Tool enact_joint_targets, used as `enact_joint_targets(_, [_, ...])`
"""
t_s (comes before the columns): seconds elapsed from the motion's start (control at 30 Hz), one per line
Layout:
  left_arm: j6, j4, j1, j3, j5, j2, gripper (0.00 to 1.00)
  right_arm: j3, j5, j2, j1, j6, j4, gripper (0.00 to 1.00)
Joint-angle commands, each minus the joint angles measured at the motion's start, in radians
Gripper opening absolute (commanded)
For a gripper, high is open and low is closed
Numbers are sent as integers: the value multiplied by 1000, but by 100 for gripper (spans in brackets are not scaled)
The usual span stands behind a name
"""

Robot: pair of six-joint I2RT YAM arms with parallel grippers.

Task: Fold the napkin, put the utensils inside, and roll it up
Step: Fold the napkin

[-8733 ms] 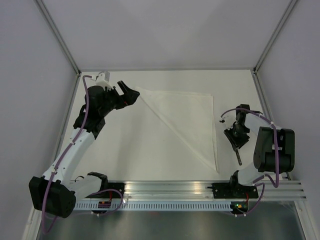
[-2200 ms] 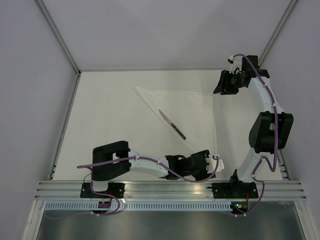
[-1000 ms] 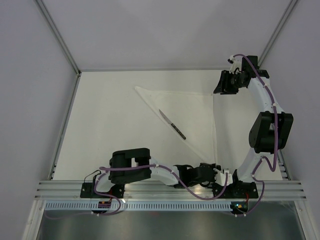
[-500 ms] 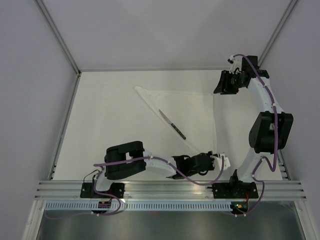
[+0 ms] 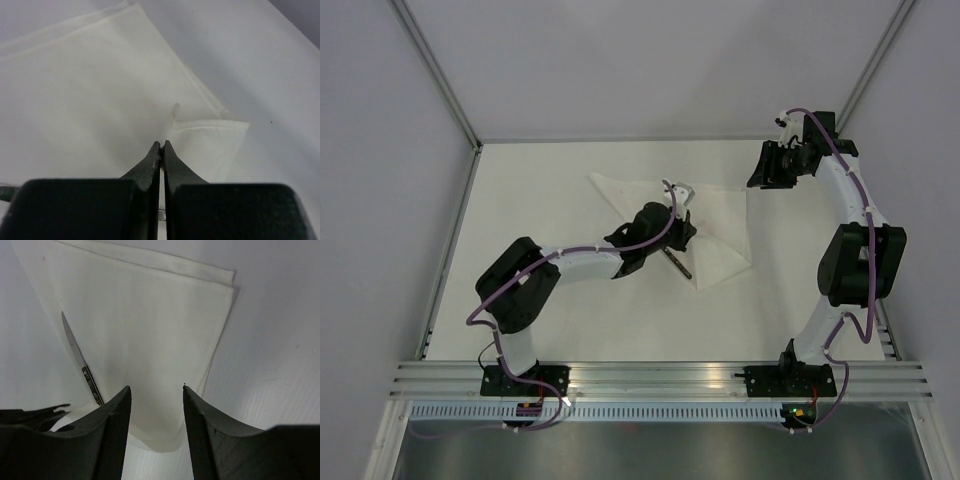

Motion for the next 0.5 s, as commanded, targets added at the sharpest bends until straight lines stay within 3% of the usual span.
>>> enact_joint_targets(0.0, [-210,-3,88,-46,116,-37,2,8,7,-18,4,12,12,52])
enact_joint_targets(0.17, [-274,-12,194,-70,154,-24,2,8,19,-12,19,7,12,52])
enact_joint_targets(0.47, [-328,-20,284,-81,176,21,2,14,42,0,50,-3,7,52])
